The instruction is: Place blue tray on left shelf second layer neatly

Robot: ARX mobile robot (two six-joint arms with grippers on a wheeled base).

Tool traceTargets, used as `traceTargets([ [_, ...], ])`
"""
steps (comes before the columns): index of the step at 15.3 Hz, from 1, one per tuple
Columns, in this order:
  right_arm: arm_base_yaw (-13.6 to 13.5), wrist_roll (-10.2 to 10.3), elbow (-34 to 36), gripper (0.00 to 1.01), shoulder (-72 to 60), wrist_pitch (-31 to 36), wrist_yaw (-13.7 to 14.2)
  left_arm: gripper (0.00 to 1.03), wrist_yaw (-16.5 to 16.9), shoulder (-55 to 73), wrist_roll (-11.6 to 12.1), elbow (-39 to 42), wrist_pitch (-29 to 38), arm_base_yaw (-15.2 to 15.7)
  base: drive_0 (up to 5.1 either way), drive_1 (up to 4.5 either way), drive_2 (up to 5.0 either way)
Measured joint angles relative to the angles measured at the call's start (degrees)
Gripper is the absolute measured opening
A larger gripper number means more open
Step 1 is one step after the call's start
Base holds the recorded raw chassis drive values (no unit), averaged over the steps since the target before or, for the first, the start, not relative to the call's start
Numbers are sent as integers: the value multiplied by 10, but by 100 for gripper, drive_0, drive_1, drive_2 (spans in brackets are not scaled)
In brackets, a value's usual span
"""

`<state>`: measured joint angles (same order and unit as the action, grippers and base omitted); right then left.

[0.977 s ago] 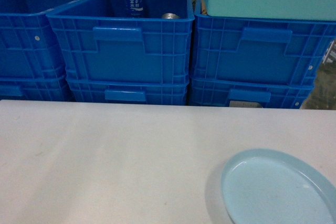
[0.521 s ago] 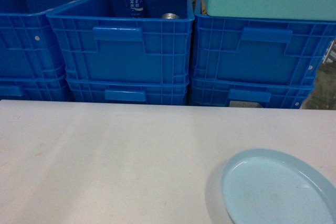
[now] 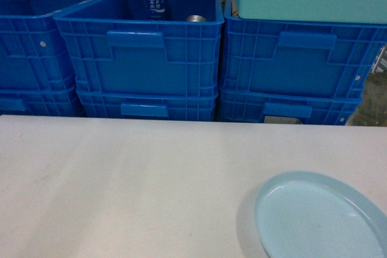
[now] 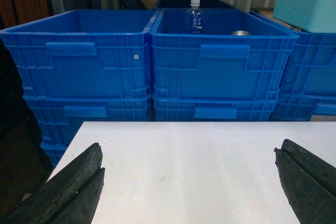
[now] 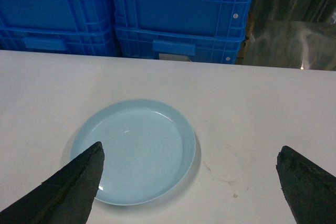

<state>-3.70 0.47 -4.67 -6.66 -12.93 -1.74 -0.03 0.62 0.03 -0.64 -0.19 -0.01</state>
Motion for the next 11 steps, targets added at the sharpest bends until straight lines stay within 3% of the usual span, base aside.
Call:
traceTargets([
  [11, 0, 0, 0, 98, 0, 0, 0, 98, 0, 0, 0, 0, 0, 0, 0, 0, 0],
])
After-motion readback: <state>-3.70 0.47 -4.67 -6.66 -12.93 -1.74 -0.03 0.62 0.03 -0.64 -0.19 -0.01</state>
